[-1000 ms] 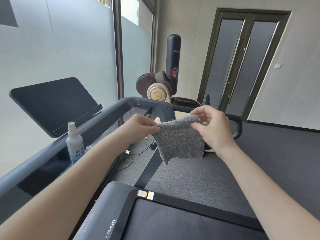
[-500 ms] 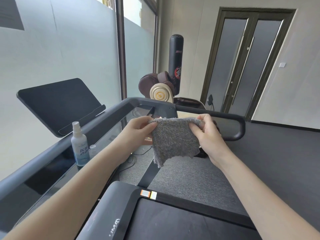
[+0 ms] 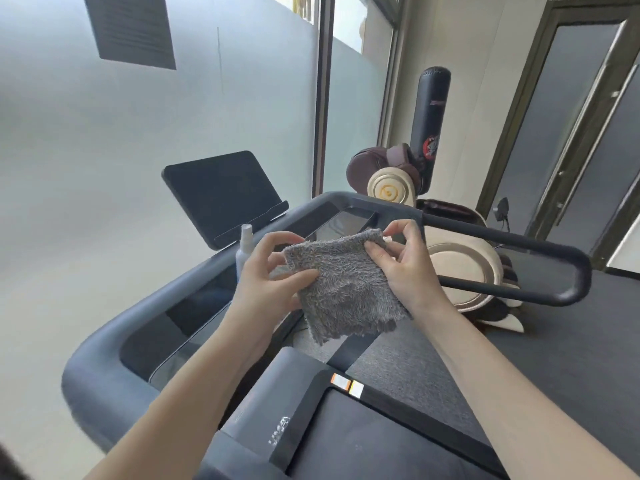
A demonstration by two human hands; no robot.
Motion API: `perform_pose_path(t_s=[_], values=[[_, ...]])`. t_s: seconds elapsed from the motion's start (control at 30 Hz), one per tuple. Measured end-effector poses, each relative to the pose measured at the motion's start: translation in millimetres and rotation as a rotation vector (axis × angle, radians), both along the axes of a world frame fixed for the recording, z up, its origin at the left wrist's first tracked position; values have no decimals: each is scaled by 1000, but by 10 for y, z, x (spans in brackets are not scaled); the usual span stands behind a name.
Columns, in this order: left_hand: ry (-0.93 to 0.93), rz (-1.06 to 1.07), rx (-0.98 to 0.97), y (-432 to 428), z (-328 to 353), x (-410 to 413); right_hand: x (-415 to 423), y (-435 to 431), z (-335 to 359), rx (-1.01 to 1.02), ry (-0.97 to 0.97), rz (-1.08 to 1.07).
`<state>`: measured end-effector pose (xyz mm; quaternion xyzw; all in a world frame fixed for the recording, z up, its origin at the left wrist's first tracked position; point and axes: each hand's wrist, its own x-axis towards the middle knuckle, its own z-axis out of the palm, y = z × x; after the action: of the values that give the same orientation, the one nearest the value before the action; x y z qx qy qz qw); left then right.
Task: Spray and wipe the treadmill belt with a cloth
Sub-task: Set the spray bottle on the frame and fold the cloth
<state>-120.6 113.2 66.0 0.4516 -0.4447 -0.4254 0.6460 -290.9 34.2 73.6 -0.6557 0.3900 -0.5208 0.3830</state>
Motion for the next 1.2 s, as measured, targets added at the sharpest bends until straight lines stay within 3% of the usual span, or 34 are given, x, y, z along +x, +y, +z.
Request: perform_pose_path(t_s=[0.2,0.37,0.6,0.93,1.2], values=[[46,254,-35,427,-166,367,582,43,-77,82,-12,175],[-5,399,101,638,-339,653,1036,67,-201,75,91,304],[-189,499,297,682,-561,806,1333,-22,-456,284,200,514],[-737,406,570,497,-650,883,1571,-255,-642,42,798,619],[-1238,309,707,479,-689,942,1624,-272,-809,-173,853,587]])
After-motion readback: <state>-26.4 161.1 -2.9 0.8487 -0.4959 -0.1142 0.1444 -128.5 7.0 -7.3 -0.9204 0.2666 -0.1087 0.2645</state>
